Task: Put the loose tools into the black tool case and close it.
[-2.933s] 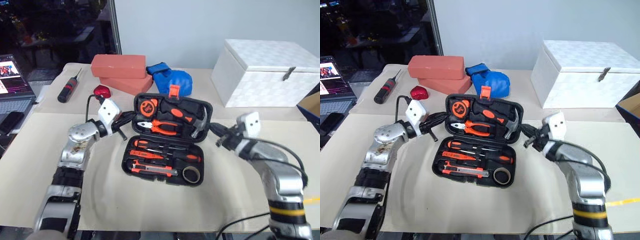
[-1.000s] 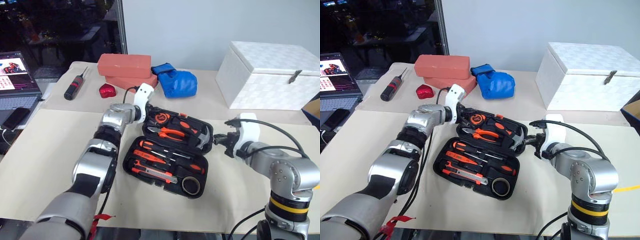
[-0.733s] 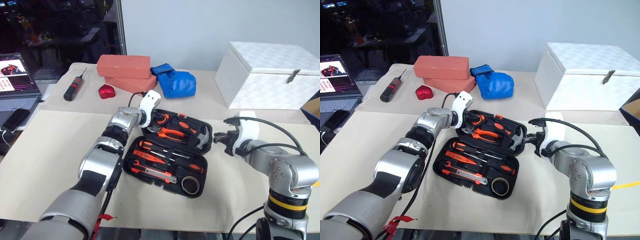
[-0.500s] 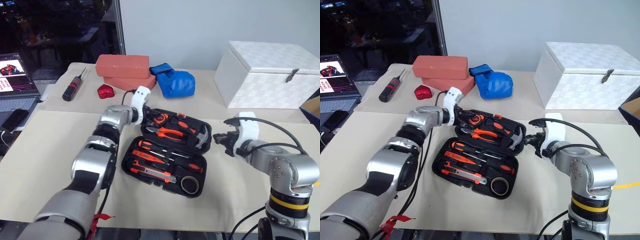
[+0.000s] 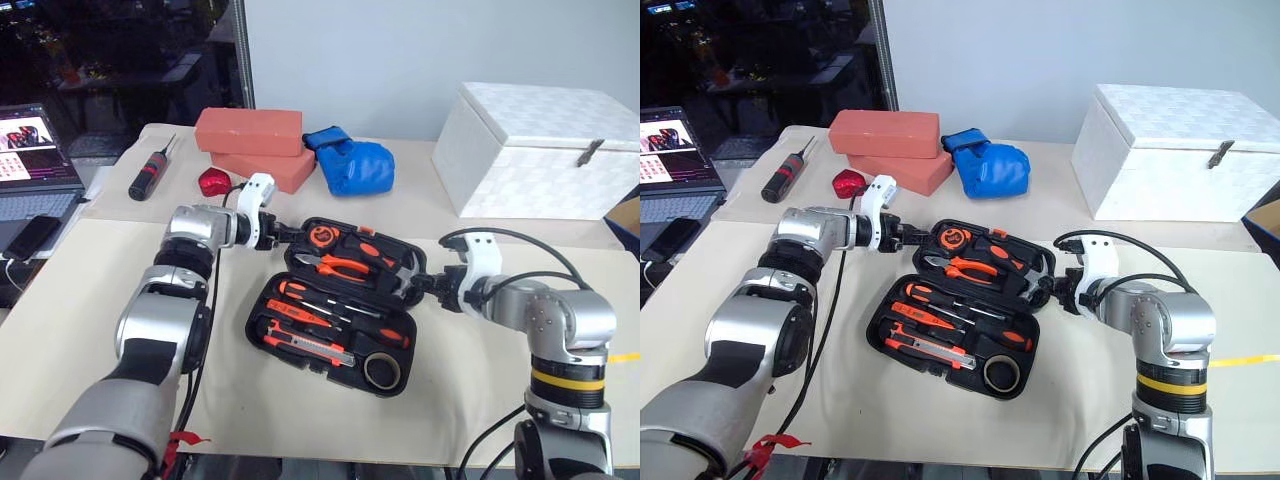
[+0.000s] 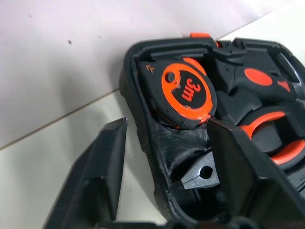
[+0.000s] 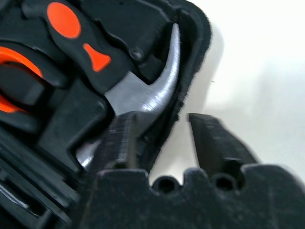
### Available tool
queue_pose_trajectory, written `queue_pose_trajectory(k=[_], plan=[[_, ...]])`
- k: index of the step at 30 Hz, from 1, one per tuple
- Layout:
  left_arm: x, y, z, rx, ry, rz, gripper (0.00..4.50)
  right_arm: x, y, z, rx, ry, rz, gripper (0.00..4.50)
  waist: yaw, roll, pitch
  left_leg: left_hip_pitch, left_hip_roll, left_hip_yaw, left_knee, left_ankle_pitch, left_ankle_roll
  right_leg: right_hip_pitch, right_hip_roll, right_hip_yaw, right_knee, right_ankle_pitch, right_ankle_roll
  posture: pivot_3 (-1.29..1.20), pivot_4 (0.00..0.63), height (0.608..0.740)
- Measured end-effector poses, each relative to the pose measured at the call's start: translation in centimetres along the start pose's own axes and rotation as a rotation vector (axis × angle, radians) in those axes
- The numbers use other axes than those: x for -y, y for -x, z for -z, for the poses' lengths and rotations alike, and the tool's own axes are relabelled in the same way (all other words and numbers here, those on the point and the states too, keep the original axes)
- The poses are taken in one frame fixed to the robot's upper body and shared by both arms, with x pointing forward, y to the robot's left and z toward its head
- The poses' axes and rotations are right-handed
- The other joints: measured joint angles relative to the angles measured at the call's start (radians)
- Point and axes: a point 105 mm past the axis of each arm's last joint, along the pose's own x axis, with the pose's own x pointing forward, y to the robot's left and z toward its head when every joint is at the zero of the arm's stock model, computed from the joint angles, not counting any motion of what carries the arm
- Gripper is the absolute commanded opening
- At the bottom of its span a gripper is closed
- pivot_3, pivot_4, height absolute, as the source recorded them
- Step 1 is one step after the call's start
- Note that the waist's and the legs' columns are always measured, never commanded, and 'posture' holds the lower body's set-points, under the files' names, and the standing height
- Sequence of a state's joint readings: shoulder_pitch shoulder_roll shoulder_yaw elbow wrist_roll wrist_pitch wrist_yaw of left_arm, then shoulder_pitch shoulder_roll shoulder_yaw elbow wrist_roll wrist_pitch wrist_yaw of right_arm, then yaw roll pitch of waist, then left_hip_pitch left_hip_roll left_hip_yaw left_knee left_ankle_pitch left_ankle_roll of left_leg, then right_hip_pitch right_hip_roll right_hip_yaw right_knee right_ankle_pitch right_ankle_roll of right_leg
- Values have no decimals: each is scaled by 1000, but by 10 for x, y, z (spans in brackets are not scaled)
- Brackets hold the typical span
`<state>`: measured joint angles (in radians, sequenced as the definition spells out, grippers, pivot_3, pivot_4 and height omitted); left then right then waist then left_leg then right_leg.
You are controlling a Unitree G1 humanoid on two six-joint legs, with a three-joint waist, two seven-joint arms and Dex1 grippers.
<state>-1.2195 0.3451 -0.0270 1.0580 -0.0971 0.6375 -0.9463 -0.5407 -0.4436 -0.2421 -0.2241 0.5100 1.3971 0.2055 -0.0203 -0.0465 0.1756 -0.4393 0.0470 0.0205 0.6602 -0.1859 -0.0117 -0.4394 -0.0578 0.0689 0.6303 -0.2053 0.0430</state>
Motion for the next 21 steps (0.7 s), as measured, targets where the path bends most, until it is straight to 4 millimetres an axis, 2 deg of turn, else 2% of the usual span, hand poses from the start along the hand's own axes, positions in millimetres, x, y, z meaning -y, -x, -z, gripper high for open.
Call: queue_pose_trajectory(k=[1,2,4,11,16,18,21], plan=[[-1,1,1,-3,1,-5,1092,2,0,0,0,-9,4,442,0,0,0,0,0,0,0,0,0,0,0,0,0,0,0,0,150,740],[-3,0,2,-6,1,-10,552,3,0,0,4,-14,3,3,0,0,0,0,0,0,0,0,0,0,0,0,0,0,0,0,150,740],[-4,1,4,-13,0,-17,44,4,-1,-1,6,-20,4,0,0,0,0,1,0,0,0,0,0,1,0,0,0,0,0,0,150,740],[-11,10,7,-19,42,-30,44,2,-11,-6,6,-28,-31,0,-7,0,0,1,0,0,1,1,0,1,0,0,0,1,3,0,150,740],[-16,17,11,15,134,-36,44,0,-22,-16,19,-16,-55,0,-27,0,0,1,0,0,1,3,3,1,0,1,0,2,6,0,150,740],[-18,18,11,42,154,-52,44,0,-29,-23,39,15,-52,0,-28,0,0,1,0,0,1,4,3,1,0,1,0,4,7,0,150,740],[-19,22,0,128,156,-69,44,1,-40,-39,100,66,-43,0,-28,0,1,1,0,0,1,6,4,0,0,1,-1,5,8,0,150,740]])
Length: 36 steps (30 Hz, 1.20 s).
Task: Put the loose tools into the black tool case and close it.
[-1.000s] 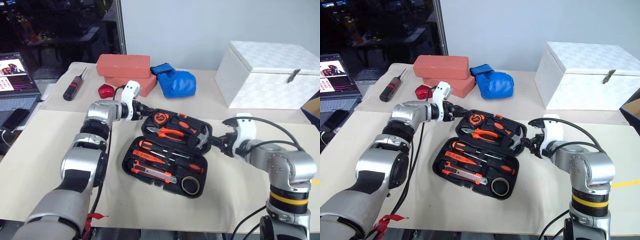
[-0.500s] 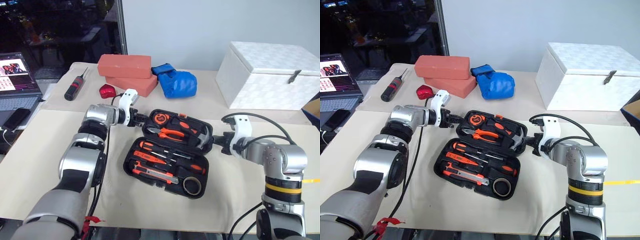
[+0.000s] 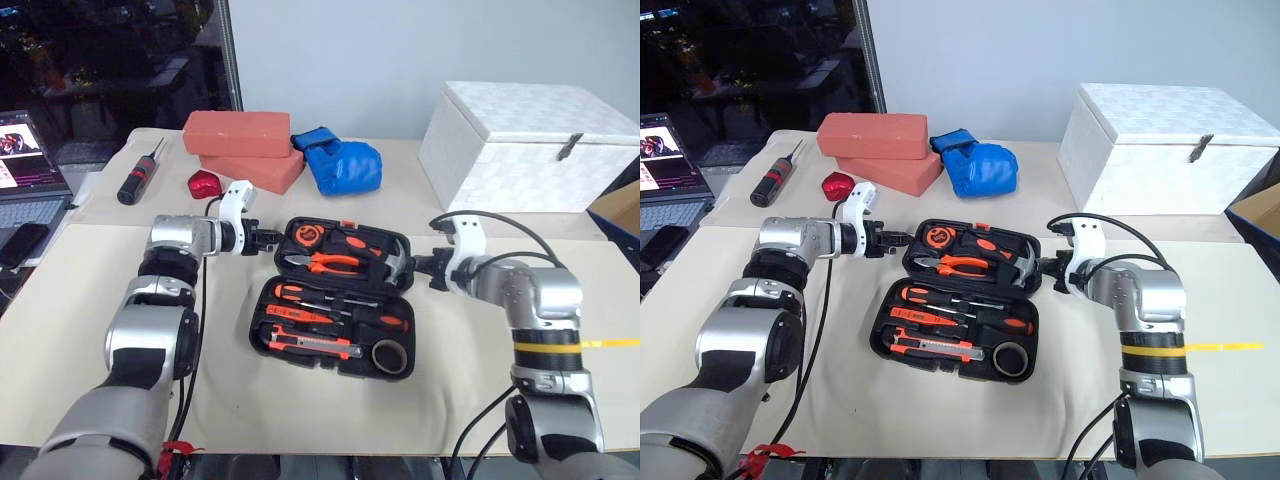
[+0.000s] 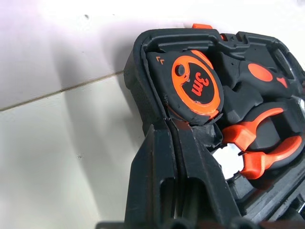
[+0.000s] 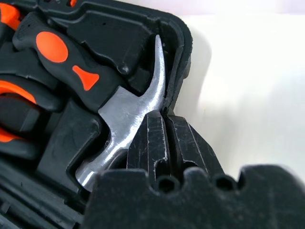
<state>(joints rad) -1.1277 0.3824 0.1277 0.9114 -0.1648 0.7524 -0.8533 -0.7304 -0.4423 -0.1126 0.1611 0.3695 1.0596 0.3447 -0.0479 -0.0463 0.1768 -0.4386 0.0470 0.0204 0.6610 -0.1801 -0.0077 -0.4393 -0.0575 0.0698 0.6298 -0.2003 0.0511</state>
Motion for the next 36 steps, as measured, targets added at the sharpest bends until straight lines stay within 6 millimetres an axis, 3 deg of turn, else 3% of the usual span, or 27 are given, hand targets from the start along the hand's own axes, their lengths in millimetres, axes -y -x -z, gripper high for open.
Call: queue_pose_trajectory(k=[5,8,12,14,17,19,23,26,29,34,36], plan=[[22,1,-29,203,-207,28,44,-16,-17,-38,177,174,-60,0,-2,2,1,-2,0,1,-3,0,0,-3,0,1,-1,4,-7,0,150,740],[22,13,-33,298,-332,-1,44,-25,-13,-53,280,222,-117,0,-1,2,1,-2,0,1,-9,0,0,-5,0,1,-1,5,-8,0,150,740],[18,28,-31,324,-375,-29,44,-23,3,-53,346,260,-144,0,10,2,1,-5,-1,1,-14,0,0,-6,-1,0,-3,5,-8,0,150,740],[15,36,-35,350,-293,-22,44,-20,6,-44,338,258,-139,0,11,2,1,-6,-1,1,-13,0,0,-6,-2,0,-4,5,-7,0,150,740],[14,51,-38,358,-202,-3,744,-18,4,-29,308,240,-138,0,5,3,2,-6,-2,1,-13,0,0,-6,-2,0,-4,5,-6,0,150,740],[10,59,-34,336,-161,-25,1506,-17,2,-24,296,232,-137,0,-1,3,2,-4,-2,1,-13,0,0,-6,-2,0,-4,5,-6,0,150,740],[-4,60,-3,215,-103,-90,2887,-18,2,-24,299,230,-134,0,0,4,2,-1,-2,1,-13,2,-2,-5,-1,0,-3,5,-7,0,150,740],[-5,53,21,126,-63,-91,2887,-17,2,-24,301,229,-129,0,2,4,2,-1,-2,1,-12,4,-3,-5,-1,0,-2,5,-8,0,150,740],[1,47,25,108,-76,-79,2052,-19,2,-24,302,226,-134,0,3,4,2,-1,-2,1,-12,5,-3,-5,-1,0,-2,6,-8,0,150,740],[1,45,21,129,-91,-95,225,-19,1,-23,300,226,-136,0,2,4,2,-1,-2,1,-12,5,-3,-5,-1,0,-2,6,-8,0,150,740],[1,45,19,138,-93,-95,45,-19,1,-24,302,225,-134,0,3,4,2,-1,-2,1,-12,5,-3,-5,-1,0,-2,6,-8,0,150,740]])
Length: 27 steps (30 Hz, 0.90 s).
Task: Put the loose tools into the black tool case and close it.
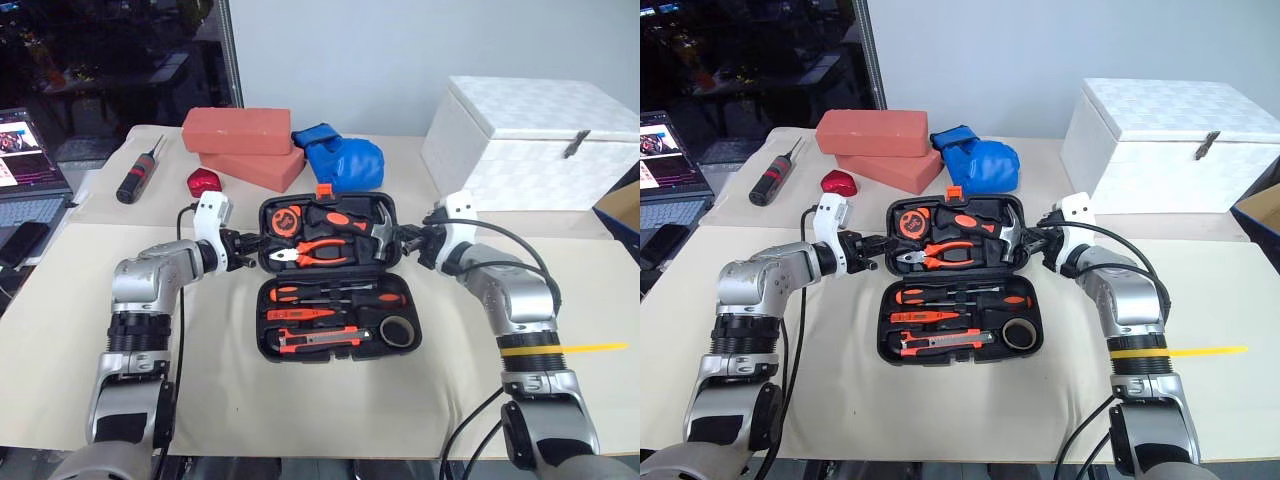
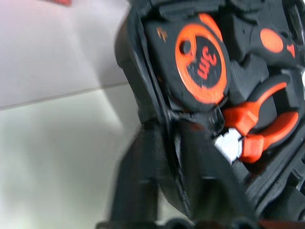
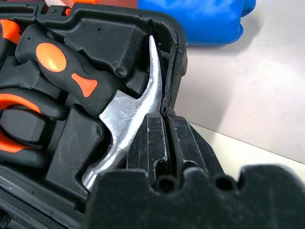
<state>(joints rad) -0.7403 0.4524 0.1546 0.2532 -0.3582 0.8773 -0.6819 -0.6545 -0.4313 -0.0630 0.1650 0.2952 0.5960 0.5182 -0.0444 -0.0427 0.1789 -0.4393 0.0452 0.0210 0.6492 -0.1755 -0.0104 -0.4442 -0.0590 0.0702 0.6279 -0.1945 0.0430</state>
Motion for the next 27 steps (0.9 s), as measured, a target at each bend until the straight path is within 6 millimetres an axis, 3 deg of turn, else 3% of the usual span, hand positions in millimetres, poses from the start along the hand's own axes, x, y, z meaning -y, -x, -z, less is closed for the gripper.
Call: queue_pose_trajectory(k=[8,12,15,18,20,25,26,27], plan=[[-3,-6,-12,78,-110,18,45,3,-2,-8,74,13,25,0,0,0,0,0,0,0,0,1,0,0,0,0,0,1,0,0,150,740],[-3,-7,-29,168,-294,15,45,6,2,-21,172,20,10,0,1,0,0,-1,0,0,0,2,-1,0,0,0,-1,1,0,0,150,740],[6,-2,-39,233,-506,33,45,2,23,-24,230,93,1,0,6,0,0,-1,0,0,-5,1,-1,0,0,0,-2,1,0,0,150,740],[10,3,-27,241,-671,44,45,-7,39,-6,220,144,-4,0,8,0,0,-2,0,1,-6,1,0,-1,-1,0,-2,1,0,0,150,740],[17,9,-15,271,-775,65,45,-18,63,5,231,295,-8,0,13,0,-1,-2,0,1,-6,-1,1,1,-1,0,-3,0,1,0,150,740],[13,19,5,221,-838,95,45,-41,89,27,205,509,-68,0,26,-1,-2,9,0,3,-1,0,0,9,-1,0,-5,-3,4,0,150,740],[11,24,8,177,-796,120,357,-48,94,32,194,541,-98,341,25,-1,-2,13,1,4,-2,1,-1,12,-1,0,-4,-6,6,0,150,740],[9,28,11,136,-744,142,714,-53,97,36,183,560,-118,687,23,-1,-2,18,2,5,-2,1,-2,17,-1,0,-4,-10,-3,0,150,740]])
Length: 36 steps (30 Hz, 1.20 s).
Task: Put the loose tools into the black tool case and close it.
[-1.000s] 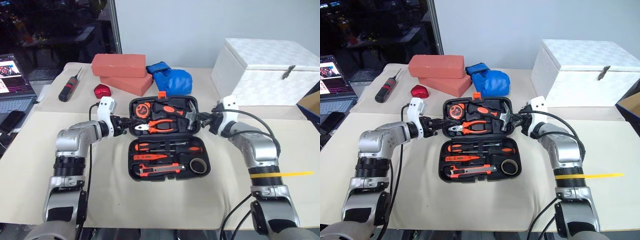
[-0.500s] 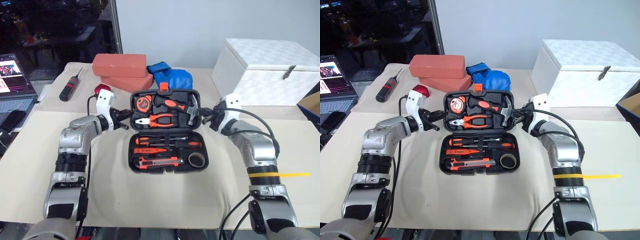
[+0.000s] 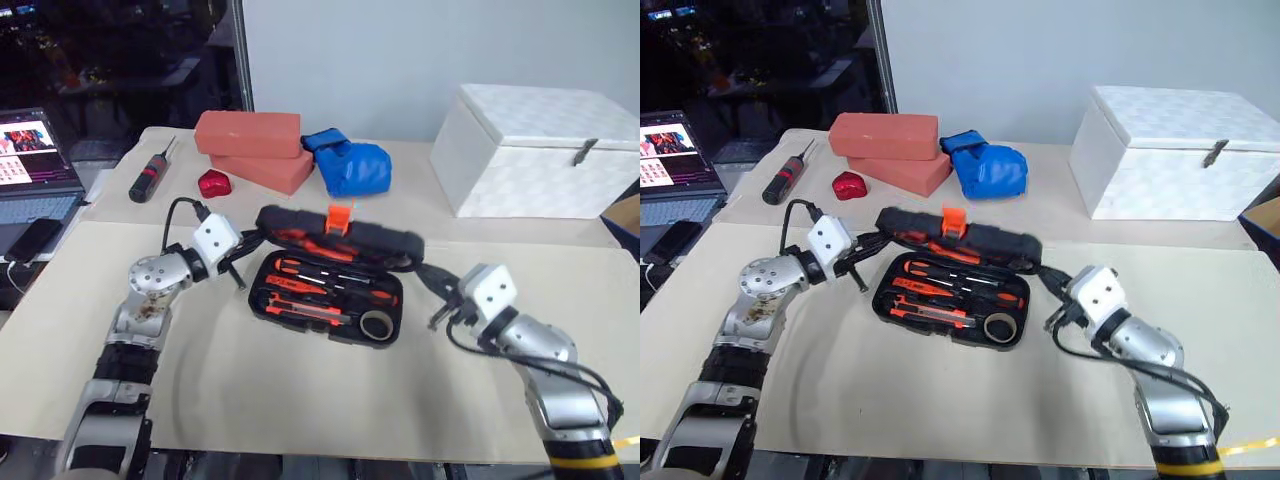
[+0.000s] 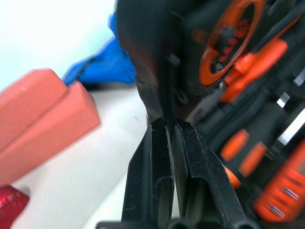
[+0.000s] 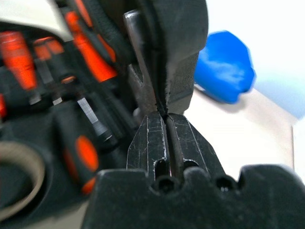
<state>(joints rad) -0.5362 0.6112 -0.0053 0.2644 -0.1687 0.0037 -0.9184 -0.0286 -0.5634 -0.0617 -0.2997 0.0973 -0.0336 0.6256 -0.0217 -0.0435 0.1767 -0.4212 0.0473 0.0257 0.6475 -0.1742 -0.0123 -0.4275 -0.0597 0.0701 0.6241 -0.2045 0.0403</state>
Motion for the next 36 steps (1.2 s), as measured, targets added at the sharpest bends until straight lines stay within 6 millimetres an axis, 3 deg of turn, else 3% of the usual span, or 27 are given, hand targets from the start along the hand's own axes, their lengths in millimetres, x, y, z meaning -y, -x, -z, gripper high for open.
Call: queue_pose_trajectory(k=[2,3,4,5,6,8,10,11,12,15,18,19,23,28,32,36], plan=[[6,38,23,-224,192,173,1339,-13,12,5,-47,35,-68,1228,-19,-2,-1,10,2,1,-2,-4,-7,5,1,0,3,-3,-6,0,150,740],[9,80,49,-429,358,244,1719,-14,28,18,-134,70,-90,1326,-30,-1,-1,15,2,3,-4,-6,-10,6,-1,0,3,-4,-7,0,150,740],[7,111,64,-558,472,264,2076,-12,43,29,-223,108,-117,1326,-37,0,0,15,2,3,-4,-6,-10,4,-1,0,4,-4,-8,0,150,740],[0,138,70,-638,559,243,2076,-6,60,40,-318,144,-134,1326,-39,-1,1,14,2,2,-5,-6,-10,3,-1,0,4,-5,-8,0,150,740],[-9,153,68,-665,598,221,2076,3,73,45,-383,173,-129,1326,-37,-1,1,15,2,2,-4,-6,-10,3,-1,-1,4,-5,-9,0,150,740],[-24,150,53,-617,583,214,2140,12,87,44,-439,192,-139,758,-19,-2,1,14,2,2,-4,-6,-11,3,-2,-2,3,-5,-9,0,150,740],[-28,139,33,-526,586,258,1574,8,99,37,-442,99,-160,176,1,-2,1,14,2,2,-4,-7,-11,3,-2,-2,2,-6,-8,0,150,740],[-25,130,22,-463,591,299,1414,0,102,30,-416,4,-183,0,9,-3,0,12,3,2,-4,-7,-11,4,-2,-2,1,-7,-7,0,150,740],[-22,123,15,-424,599,328,946,-7,102,26,-391,-65,-203,0,11,-4,-1,11,3,3,-4,-7,-11,5,-2,-2,1,-8,-7,0,150,740],[4,100,-8,-315,611,478,73,-43,83,-6,-248,-265,-341,0,2,-4,-1,5,4,3,-3,-4,-7,2,-1,-2,2,-7,-7,0,150,740],[26,83,-23,-254,585,582,73,-80,65,-29,-178,-348,-497,0,-11,-5,0,4,5,3,-4,-1,-2,0,0,-2,3,-8,-7,0,150,740],[32,78,-31,-235,563,600,73,-92,55,-28,-193,-359,-545,0,-16,-6,0,4,5,2,-4,-1,-2,0,1,-2,4,-8,-7,0,150,740],[51,65,-49,-179,498,691,73,-110,27,-18,-233,-358,-560,0,-18,-6,0,4,4,2,-3,-1,-2,-1,0,-1,4,-8,-7,0,150,740],[60,62,-61,-162,445,741,73,-105,5,1,-315,-349,-476,0,-16,-7,0,3,3,2,-3,-1,-2,0,0,-1,4,-8,-7,0,150,740],[70,59,-71,-135,418,775,73,-67,-35,15,-322,-361,-213,0,-25,-8,2,3,2,2,-2,-1,-1,-2,0,0,4,-6,-6,0,150,740],[69,51,-72,-107,424,713,73,-34,-71,28,-324,-332,-61,0,-26,-8,2,5,3,1,-2,-1,-1,-1,2,0,5,-6,-6,0,150,740]])
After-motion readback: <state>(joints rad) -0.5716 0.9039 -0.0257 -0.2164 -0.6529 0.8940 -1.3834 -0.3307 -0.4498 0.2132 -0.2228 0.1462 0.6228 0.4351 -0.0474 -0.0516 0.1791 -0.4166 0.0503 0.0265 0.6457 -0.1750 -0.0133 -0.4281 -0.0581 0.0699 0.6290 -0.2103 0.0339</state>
